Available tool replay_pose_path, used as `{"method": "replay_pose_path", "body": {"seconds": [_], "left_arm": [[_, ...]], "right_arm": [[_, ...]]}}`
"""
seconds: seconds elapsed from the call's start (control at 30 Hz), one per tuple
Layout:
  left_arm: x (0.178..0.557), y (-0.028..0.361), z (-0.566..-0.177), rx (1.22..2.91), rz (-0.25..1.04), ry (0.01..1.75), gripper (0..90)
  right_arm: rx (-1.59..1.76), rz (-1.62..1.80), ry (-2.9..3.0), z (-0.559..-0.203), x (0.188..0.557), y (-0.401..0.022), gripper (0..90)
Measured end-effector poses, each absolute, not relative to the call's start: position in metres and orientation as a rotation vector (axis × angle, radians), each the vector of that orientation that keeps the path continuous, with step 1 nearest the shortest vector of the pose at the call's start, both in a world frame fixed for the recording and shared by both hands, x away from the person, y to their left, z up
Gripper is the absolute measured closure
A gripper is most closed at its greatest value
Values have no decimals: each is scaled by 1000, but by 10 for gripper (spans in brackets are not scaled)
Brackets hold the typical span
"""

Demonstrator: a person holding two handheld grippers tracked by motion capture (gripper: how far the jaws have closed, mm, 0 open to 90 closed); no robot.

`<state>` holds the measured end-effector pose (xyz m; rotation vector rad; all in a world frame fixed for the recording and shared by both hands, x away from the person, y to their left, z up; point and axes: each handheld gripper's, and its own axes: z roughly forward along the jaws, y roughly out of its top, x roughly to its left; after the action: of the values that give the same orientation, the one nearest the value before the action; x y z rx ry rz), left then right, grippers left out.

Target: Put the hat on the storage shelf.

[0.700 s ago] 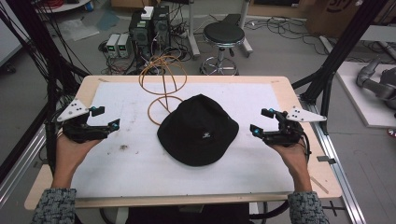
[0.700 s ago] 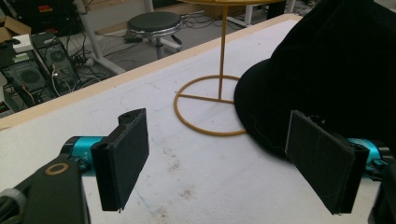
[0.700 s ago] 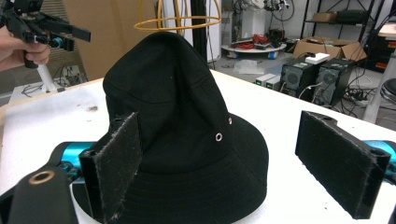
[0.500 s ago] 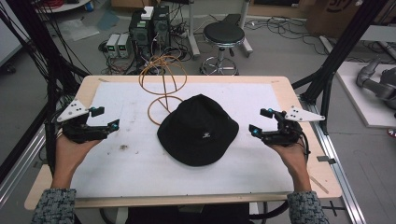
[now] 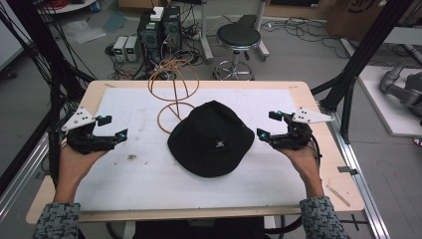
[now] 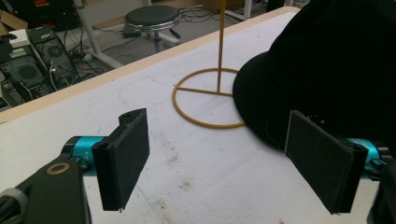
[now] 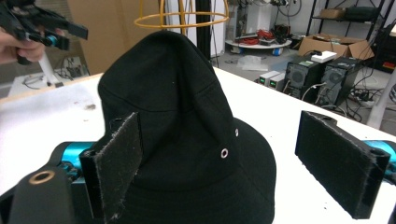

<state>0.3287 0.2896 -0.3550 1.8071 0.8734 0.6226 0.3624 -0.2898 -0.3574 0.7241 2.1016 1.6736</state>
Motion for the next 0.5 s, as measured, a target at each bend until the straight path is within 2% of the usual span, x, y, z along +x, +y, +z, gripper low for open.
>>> {"method": "replay_pose_path", "body": {"seconds": [0.5], "left_arm": [[334,282,-355,1826,607,863,222]], "right_arm": [[705,1688,2129,-348,377,-264,173]]}}
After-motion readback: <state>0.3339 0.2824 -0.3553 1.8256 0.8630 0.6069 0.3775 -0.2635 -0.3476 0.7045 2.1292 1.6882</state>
